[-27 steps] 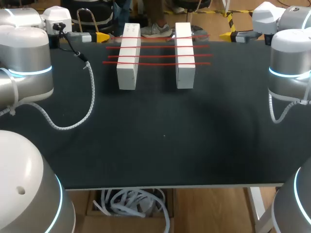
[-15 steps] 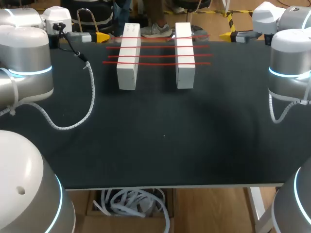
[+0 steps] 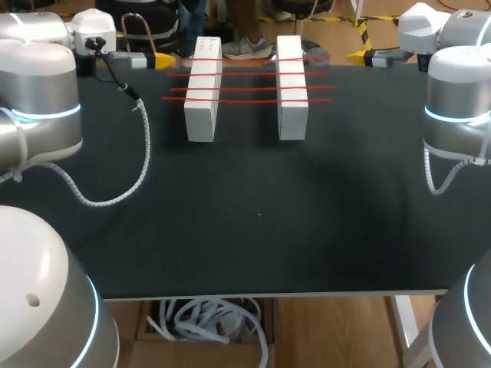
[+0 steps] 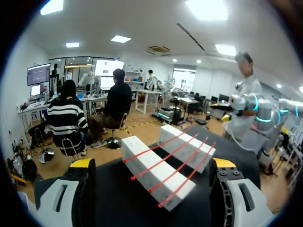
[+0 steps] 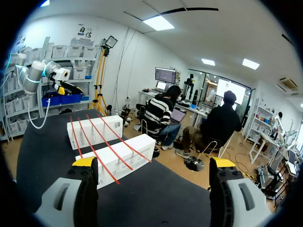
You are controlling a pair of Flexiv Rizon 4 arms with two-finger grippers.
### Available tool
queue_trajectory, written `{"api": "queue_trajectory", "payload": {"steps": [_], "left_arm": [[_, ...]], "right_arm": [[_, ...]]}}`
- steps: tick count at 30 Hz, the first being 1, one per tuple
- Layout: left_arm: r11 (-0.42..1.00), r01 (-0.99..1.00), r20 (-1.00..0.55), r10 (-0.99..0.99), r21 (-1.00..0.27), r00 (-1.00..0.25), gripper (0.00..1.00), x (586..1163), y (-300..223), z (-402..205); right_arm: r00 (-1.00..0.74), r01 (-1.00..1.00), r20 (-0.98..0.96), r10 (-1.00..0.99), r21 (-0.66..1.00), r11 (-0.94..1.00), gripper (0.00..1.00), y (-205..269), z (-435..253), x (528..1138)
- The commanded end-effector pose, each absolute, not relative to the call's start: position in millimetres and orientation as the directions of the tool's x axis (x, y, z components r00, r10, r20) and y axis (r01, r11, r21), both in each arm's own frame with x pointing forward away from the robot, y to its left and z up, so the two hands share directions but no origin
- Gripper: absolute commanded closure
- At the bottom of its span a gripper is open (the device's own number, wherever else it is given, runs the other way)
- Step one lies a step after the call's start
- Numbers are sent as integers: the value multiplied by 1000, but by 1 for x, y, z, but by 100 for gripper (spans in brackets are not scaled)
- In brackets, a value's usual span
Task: Grab the tape and strap the tape.
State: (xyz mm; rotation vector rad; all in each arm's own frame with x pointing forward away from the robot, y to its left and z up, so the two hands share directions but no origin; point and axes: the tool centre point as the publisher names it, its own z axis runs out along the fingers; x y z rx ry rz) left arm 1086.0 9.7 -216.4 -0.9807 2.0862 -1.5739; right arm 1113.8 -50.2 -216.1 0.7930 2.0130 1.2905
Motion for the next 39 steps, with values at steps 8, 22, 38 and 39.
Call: {"api": "queue_trajectory", "payload": {"steps": [8, 22, 38, 39], "left_arm": [[223, -157, 67, -366, -962, -928, 0, 1061, 26, -259], [199, -138, 72, -309, -970, -948, 61, 1059, 24, -270], [203, -106, 54, -247, -973, -967, 70, 1056, 14, -284], [207, -105, 52, -246, -973, -968, 71, 1056, 14, -286]], "right_arm": [[-633, 157, -174, 754, 925, 345, 0, -50, -216, 1114], [-633, 157, -174, 754, 925, 345, 0, -50, -216, 1114], [-633, 157, -174, 754, 925, 345, 0, -50, -216, 1114], [-633, 157, -174, 754, 925, 345, 0, -50, -216, 1114]]}}
